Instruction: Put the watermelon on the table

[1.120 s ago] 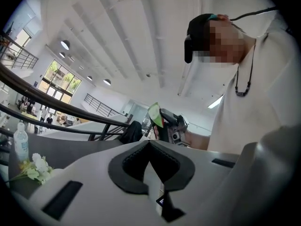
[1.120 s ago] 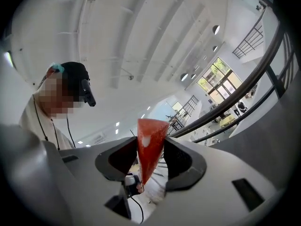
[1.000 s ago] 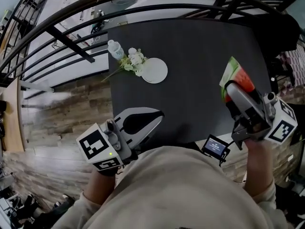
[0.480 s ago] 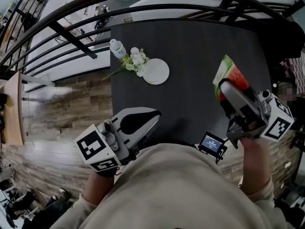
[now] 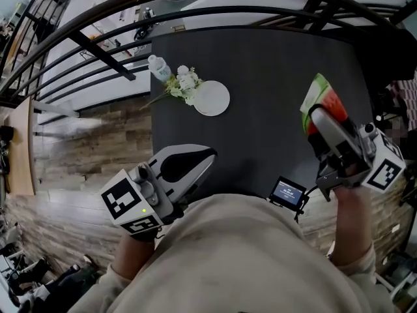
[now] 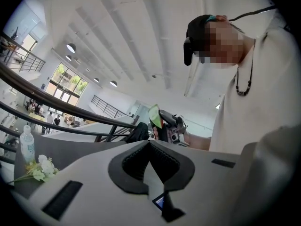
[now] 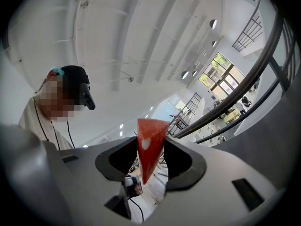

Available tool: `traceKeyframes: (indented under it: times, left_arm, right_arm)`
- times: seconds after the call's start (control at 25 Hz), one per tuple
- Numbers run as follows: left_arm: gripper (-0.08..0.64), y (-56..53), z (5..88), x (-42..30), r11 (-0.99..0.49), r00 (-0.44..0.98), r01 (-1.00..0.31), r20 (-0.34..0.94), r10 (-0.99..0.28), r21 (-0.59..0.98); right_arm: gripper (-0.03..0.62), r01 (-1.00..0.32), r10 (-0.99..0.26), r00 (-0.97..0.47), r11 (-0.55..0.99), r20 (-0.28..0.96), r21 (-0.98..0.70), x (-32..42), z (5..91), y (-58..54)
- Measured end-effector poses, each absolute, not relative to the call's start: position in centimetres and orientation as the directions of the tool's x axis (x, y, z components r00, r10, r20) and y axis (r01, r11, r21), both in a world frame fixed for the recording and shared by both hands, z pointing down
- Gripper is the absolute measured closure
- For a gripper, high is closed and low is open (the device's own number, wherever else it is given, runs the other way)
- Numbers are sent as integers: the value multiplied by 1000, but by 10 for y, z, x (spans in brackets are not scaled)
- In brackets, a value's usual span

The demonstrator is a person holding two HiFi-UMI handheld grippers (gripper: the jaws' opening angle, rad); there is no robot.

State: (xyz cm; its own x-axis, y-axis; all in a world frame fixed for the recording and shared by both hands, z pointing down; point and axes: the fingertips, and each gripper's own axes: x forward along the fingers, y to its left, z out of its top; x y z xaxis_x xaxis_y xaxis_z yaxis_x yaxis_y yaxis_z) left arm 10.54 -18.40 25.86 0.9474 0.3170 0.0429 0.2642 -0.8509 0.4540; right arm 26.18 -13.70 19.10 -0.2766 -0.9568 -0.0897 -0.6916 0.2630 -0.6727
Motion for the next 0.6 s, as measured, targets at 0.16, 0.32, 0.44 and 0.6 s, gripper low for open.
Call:
traceKeyframes:
  times: [0.16,0.32,0.44,0.6]
  left_arm:
    - [557,-184,256,106,-866,954,250,41,296,434]
    - [557,-183,254,106,-871,959,238,35,280,430]
    - [557,-180,255,105,-869,962,233,30,273,437]
    - [557,-178,254,102,-865,965,225,23,263,448]
  right_arm:
    - [403,-701,-957,-277,262,-85,-663,264,195,-136]
    - [403,-708,-959,-277,251,-67,-660,263,196,-136]
    - [403,-717,-956,-289,253,-54,-650,260,196,-137]
    - [403,-724,-953,-301,247,-27,-644,258,196,-140]
